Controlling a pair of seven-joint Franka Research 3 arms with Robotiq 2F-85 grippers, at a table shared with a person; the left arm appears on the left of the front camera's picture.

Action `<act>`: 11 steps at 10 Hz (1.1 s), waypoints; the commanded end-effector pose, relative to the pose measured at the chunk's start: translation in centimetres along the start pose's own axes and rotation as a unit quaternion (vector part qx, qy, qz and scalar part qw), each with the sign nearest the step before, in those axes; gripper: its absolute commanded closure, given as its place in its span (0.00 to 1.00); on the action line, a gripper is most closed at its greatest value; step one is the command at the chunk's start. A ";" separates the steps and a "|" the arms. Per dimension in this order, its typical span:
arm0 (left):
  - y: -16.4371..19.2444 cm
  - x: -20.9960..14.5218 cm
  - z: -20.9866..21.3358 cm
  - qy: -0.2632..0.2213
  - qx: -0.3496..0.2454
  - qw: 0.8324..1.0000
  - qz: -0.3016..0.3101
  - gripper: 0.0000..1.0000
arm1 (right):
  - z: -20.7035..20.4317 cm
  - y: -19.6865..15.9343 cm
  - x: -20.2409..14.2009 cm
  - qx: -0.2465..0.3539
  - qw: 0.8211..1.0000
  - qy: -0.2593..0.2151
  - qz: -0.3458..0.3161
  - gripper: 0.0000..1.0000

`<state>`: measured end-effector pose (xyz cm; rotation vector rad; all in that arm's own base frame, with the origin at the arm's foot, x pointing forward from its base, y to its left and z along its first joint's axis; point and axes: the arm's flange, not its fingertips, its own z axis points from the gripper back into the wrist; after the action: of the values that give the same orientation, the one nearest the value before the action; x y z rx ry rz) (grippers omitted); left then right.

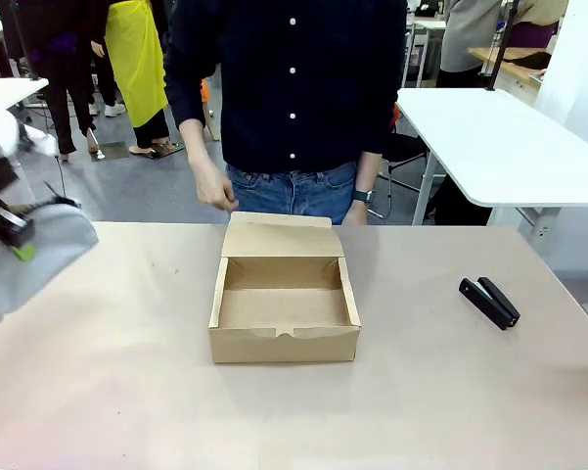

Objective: Pack the items into the box.
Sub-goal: Pick up the item indicated by the person and place it inside the Mailer Box.

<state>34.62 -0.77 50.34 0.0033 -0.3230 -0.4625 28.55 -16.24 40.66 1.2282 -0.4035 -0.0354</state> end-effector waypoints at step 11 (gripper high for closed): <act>-11.8 14.6 3.5 -0.010 0.018 0.958 -0.286 0.93 | 0.3 0.4 -0.2 -0.003 1.000 0.007 -0.004 0.00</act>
<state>36.61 -15.61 56.06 0.0546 -0.3826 -0.8966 28.53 -16.24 40.66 1.2283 -0.4034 -0.0353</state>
